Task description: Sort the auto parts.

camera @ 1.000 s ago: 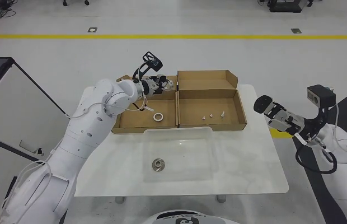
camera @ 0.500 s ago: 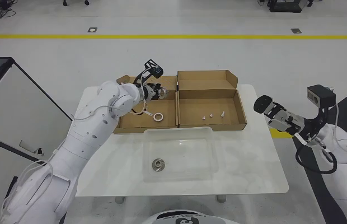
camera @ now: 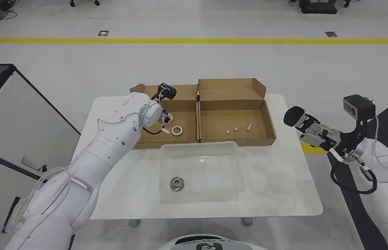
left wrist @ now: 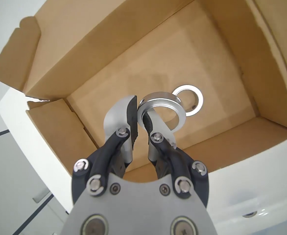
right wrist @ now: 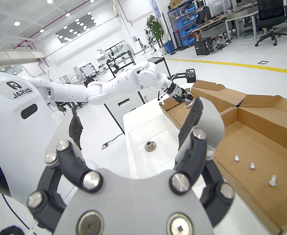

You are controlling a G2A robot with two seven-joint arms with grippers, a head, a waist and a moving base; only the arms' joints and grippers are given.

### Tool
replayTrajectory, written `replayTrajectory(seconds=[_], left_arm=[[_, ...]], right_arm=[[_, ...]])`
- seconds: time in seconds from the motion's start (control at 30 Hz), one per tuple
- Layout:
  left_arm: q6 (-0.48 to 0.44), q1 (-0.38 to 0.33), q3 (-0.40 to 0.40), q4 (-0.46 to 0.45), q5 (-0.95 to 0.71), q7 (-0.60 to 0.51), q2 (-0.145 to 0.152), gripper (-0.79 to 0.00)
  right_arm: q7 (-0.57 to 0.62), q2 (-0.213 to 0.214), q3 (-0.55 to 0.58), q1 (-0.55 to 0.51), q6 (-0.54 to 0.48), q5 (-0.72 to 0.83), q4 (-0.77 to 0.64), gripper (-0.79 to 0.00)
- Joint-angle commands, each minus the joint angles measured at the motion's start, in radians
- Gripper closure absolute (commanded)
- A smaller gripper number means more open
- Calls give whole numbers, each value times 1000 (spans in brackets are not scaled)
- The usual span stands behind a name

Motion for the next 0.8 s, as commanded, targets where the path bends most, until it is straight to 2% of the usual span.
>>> replayTrajectory(seconds=[0.0,0.33,0.73,0.77], left_arm=[[15,-14,25,53,3,-3,-17,0],[17,-68,98,216,22,-11,-86,0],[15,-81,129,329,36,5,-138,0],[15,-82,129,335,37,7,-141,-129]], right_arm=[[0,0,0,0,0,0,0,-785],[0,0,0,0,0,0,0,-785],[0,0,0,0,0,0,0,-785],[0,0,0,0,0,0,0,-785]])
